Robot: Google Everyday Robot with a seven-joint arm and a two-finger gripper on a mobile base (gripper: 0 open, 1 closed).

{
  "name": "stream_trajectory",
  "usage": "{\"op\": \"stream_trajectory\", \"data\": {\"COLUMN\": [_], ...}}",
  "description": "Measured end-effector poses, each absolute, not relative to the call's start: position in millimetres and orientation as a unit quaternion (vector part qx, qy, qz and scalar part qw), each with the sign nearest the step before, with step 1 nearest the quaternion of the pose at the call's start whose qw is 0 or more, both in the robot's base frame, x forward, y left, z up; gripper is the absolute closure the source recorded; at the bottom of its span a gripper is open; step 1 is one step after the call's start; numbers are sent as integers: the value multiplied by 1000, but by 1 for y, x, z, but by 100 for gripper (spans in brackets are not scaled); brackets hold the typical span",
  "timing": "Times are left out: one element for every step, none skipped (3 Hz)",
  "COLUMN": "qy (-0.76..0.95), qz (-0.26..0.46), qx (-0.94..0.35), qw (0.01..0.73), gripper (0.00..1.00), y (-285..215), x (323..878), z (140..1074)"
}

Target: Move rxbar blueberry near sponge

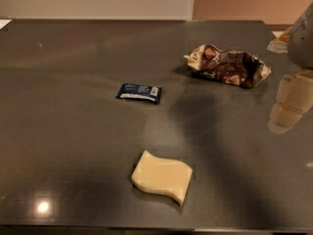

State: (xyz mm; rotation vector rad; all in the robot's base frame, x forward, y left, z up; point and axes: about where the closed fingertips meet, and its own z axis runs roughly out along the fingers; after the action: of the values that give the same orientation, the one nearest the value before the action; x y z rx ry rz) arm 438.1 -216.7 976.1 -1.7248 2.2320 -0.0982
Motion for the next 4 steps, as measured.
{"op": "stream_trajectory", "data": {"qy": [781, 776, 768, 755], "qz": [-34, -31, -21, -6], "qx": [-603, -608, -617, -630], "qw": [159, 164, 174, 182], "gripper": [0, 0, 0, 0], "y": [-217, -204, -182, -158], "x": [438, 449, 468, 490], "z": [976, 978, 978, 976]}}
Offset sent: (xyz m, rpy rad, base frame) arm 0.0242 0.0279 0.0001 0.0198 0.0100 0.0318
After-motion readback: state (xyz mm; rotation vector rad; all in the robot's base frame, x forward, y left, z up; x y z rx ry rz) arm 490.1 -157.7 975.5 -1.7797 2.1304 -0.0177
